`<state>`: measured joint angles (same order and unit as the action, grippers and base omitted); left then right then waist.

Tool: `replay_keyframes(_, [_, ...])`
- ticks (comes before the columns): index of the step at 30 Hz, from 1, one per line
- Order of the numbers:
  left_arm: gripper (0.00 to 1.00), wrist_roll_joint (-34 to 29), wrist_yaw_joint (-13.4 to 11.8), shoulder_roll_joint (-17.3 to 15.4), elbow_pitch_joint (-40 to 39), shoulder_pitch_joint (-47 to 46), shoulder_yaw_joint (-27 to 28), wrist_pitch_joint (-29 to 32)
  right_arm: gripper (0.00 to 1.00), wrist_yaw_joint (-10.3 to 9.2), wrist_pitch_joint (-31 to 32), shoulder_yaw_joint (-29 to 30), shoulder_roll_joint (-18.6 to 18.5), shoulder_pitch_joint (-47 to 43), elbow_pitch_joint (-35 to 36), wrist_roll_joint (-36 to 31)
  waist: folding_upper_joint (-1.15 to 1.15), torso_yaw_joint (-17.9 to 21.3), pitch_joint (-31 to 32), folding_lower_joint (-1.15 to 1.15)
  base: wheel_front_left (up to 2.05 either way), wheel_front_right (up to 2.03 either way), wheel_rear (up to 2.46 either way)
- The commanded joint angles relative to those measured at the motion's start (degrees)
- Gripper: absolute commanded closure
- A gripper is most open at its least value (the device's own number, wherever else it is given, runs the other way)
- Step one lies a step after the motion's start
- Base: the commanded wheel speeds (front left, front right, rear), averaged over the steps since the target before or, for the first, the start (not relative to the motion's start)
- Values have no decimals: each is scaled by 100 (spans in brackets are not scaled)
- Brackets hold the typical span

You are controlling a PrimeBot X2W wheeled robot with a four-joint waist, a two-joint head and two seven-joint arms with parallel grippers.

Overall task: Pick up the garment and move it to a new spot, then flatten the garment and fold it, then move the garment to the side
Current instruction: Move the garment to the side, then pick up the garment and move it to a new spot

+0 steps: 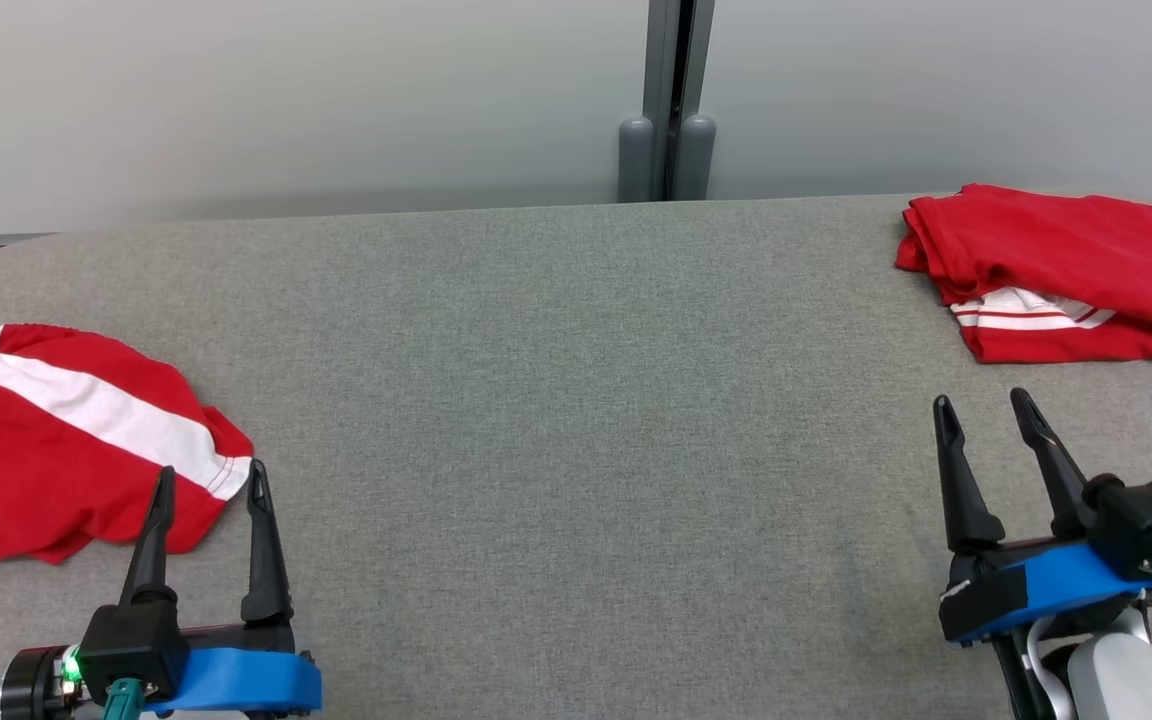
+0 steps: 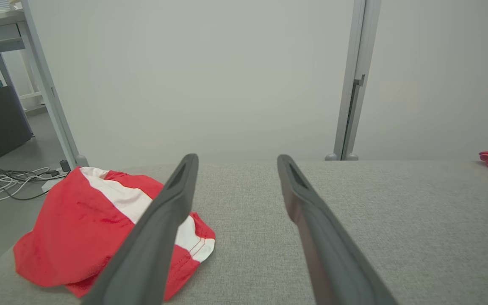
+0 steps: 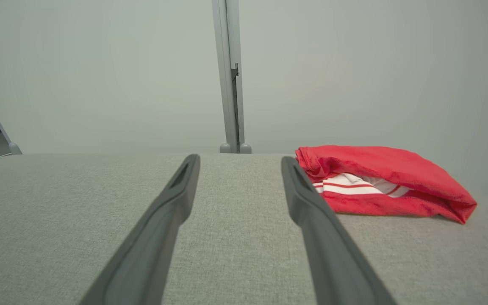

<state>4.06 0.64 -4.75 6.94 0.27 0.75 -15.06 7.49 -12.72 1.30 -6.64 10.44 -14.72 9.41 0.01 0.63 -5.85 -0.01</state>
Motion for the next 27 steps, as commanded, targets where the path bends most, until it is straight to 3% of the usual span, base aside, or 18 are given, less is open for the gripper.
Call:
replay_keyframes(1, [0, -21, 27, 8, 14, 54, -31, -16, 0, 0, 49, 68, 59, -165, 152, -139, -1, 3, 12, 1, 0, 0, 0])
replay_keyframes(9, [0, -32, 9, 13, 74, 62, -66, -15, 0, 0, 285, 218, 284, -498, 593, -268, -1, -5, 33, 1, 0, 0, 0])
replay_keyframes(27, [0, 14, -5, -59, 141, 62, -61, -16, 0, 0, 370, 257, 357, -596, 620, -274, -1, -161, 84, 1, 0, 0, 0])
